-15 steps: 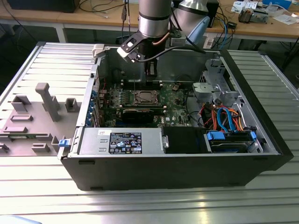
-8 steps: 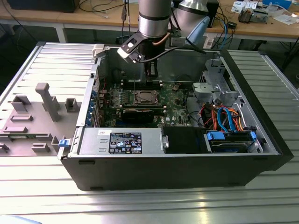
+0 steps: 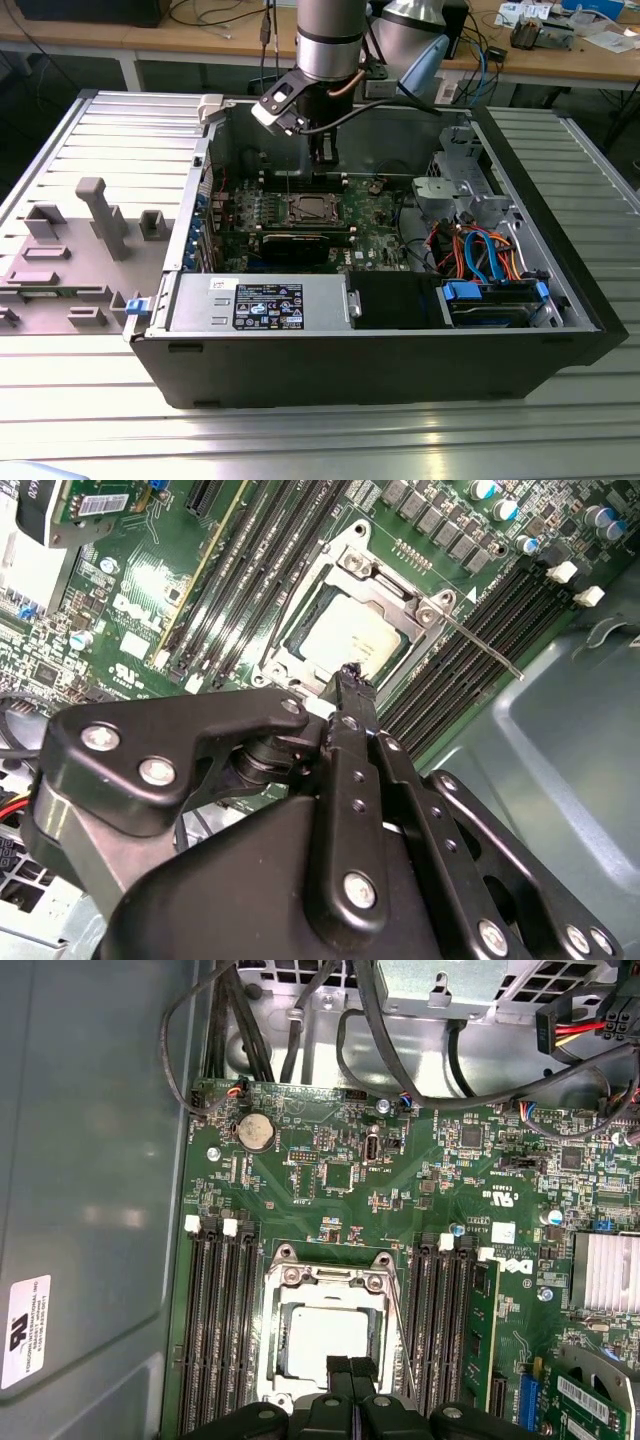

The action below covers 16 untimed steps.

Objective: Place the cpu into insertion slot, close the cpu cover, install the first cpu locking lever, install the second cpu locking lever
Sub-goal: 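Install the first cpu locking lever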

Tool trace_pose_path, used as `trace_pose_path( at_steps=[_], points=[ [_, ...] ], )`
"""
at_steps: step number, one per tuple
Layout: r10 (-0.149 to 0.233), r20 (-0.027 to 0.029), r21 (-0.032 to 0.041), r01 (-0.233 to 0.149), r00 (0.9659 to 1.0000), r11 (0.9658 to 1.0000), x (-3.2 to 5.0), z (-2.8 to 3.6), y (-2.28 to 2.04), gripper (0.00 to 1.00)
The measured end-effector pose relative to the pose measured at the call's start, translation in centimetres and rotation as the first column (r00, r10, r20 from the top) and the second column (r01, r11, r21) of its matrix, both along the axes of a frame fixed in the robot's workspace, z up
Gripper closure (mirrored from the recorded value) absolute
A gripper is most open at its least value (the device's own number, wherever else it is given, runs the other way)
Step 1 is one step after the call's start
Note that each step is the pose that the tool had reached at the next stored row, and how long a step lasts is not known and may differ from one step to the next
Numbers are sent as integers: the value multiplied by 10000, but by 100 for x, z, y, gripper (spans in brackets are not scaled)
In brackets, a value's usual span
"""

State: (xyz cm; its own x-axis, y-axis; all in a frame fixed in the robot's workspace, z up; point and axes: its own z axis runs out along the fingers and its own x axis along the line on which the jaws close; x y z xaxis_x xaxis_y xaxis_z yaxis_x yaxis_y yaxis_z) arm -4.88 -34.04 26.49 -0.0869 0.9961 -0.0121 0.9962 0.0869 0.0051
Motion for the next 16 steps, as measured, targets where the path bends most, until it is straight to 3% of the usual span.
trace_pose_path(
  at_steps=[16],
  points=[
    [177, 0, 0, -177, 9998, 9998, 0, 0, 0, 89]
  ],
)
